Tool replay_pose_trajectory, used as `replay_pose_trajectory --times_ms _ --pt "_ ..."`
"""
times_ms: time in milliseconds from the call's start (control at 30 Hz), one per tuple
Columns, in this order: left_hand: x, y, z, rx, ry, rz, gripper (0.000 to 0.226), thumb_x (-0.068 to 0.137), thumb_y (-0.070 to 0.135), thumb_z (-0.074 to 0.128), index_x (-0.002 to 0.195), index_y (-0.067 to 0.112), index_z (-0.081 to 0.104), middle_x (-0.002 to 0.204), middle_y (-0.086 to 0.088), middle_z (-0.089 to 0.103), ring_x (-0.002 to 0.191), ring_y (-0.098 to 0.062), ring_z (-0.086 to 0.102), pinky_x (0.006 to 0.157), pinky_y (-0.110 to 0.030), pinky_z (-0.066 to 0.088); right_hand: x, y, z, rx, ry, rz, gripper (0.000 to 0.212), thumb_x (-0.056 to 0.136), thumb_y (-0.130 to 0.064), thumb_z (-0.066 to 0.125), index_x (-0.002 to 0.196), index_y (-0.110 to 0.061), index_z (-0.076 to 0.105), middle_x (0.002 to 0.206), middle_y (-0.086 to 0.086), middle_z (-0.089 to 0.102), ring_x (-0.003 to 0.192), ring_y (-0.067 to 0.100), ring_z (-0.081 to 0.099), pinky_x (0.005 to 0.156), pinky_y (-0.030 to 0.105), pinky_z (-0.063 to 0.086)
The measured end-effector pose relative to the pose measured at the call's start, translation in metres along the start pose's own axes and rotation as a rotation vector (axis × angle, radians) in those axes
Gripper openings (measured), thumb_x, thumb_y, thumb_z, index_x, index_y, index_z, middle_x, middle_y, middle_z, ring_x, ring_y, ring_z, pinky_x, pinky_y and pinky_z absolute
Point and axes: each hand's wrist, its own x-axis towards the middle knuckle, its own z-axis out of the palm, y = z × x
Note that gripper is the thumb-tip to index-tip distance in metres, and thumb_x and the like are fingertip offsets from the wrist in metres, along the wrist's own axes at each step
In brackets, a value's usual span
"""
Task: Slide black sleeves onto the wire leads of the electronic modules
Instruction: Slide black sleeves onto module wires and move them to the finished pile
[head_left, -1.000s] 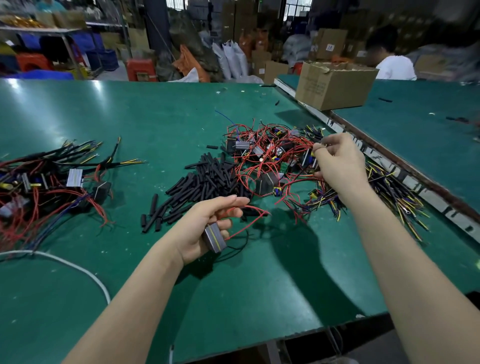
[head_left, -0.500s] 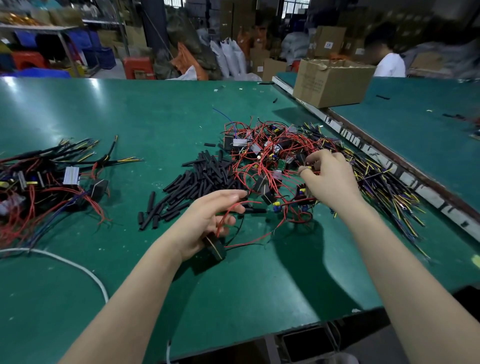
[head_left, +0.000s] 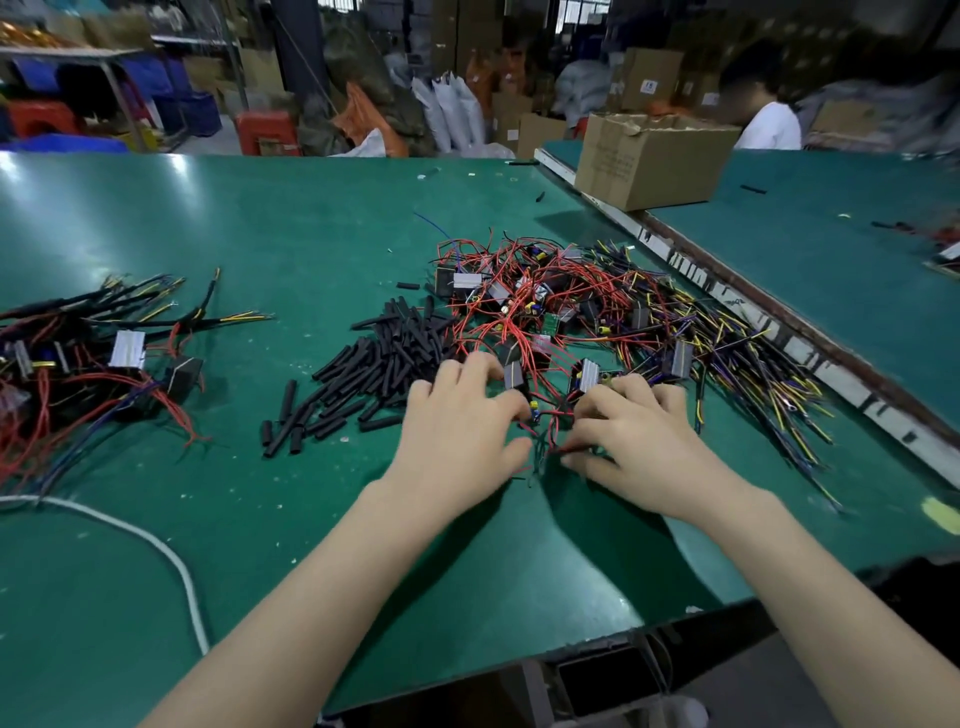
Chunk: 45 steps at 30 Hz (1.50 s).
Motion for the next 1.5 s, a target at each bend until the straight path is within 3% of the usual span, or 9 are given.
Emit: replay_pose_trajectory --times_ms 167,300,500,633,733,900,1033,1333,1500 --pt "0.009 0.030 0.010 -0.104 -0.098 -0.061 0.029 0.093 0.042 0.041 0.100 0.025 0.063 0.105 0.000 0.065 0.106 -0.027 0.056 0.079 -0.037 0.031 0.007 0.002 -0.006 0.474 0.283 0.241 0.009 0.089 -0.047 0.055 0.088 -0.043 0.063 0.092 -0.020 0.063 0.108 0.011 0.040 0.074 0.026 0.010" --pt "0.007 0.035 0.017 -0.081 0.019 0.030 0.028 0.099 0.036 0.032 0.086 0.023 0.053 0.096 0.003 0.066 0.097 -0.024 0.055 0.075 -0.035 0.025 0.018 0.009 -0.007 0.502 0.370 0.401 0.022 0.092 -0.054 0.046 0.081 -0.040 0.059 0.073 -0.011 0.064 0.097 0.015 0.049 0.073 0.032 0.013" --pt "-0.002 0.026 0.015 -0.420 0.000 0.028 0.030 0.100 0.030 0.036 0.113 0.029 0.062 0.086 0.017 0.062 0.095 -0.013 0.050 0.091 -0.035 0.026 0.039 0.021 -0.010 0.469 0.422 0.626 0.027 0.091 -0.054 0.046 0.082 -0.034 0.063 0.062 -0.007 0.063 0.077 0.011 0.054 0.073 0.036 0.016" --pt "-0.003 0.025 0.014 -0.502 -0.062 0.004 0.028 0.099 0.031 0.039 0.116 0.031 0.062 0.072 0.018 0.048 0.097 -0.013 0.050 0.092 -0.033 0.026 0.044 0.012 -0.013 0.440 0.367 0.462 0.024 0.088 -0.061 0.051 0.073 -0.043 0.056 0.053 -0.009 0.053 0.061 -0.001 0.042 0.068 0.033 0.013" --pt "-0.003 0.027 0.013 -0.540 -0.098 -0.006 0.025 0.098 0.036 0.041 0.112 0.031 0.061 0.071 0.012 0.052 0.091 -0.014 0.051 0.094 -0.036 0.031 0.048 0.004 -0.013 0.480 0.281 0.370 0.023 0.084 -0.063 0.054 0.074 -0.043 0.058 0.051 -0.009 0.048 0.066 0.012 0.048 0.071 0.034 0.019" --pt "-0.001 0.019 0.005 -0.846 -0.048 -0.061 0.013 0.096 0.031 0.052 0.085 0.033 0.060 0.068 0.011 0.057 0.067 -0.004 0.049 0.078 -0.033 0.041 0.057 0.014 -0.017 0.579 0.261 0.510 0.032 0.083 -0.061 0.059 0.091 -0.032 0.070 0.055 -0.013 0.054 0.072 0.017 0.053 0.075 0.034 0.031" --pt "0.005 -0.001 -0.014 -1.075 0.057 -0.082 0.018 0.096 0.020 0.053 0.082 0.027 0.064 0.060 0.012 0.046 0.056 -0.003 0.039 0.056 -0.020 0.034 0.059 0.036 -0.034 0.917 0.330 0.585 0.028 0.079 -0.051 0.070 0.082 -0.024 0.074 0.037 -0.012 0.044 0.036 0.002 0.043 0.055 0.026 0.038" --pt "0.032 -0.015 -0.058 -1.208 0.228 -0.193 0.027 0.093 0.021 0.057 0.068 0.025 0.068 0.056 0.004 0.043 0.051 -0.008 0.035 0.048 -0.020 0.030 0.078 0.031 -0.117 0.789 0.176 0.273 0.028 0.080 -0.054 0.068 0.072 -0.028 0.069 0.042 -0.009 0.044 0.037 0.006 0.034 0.036 0.013 0.028" --pt "0.032 -0.018 -0.059 -0.981 -0.054 -0.348 0.041 0.087 0.056 0.053 0.071 0.021 0.069 0.036 0.014 0.040 0.033 0.000 0.036 0.051 -0.024 0.026 0.082 0.010 -0.115 0.840 0.013 0.177 0.024 0.086 -0.045 0.066 0.080 -0.023 0.070 0.045 -0.005 0.045 0.040 0.007 0.036 0.039 0.014 0.029"
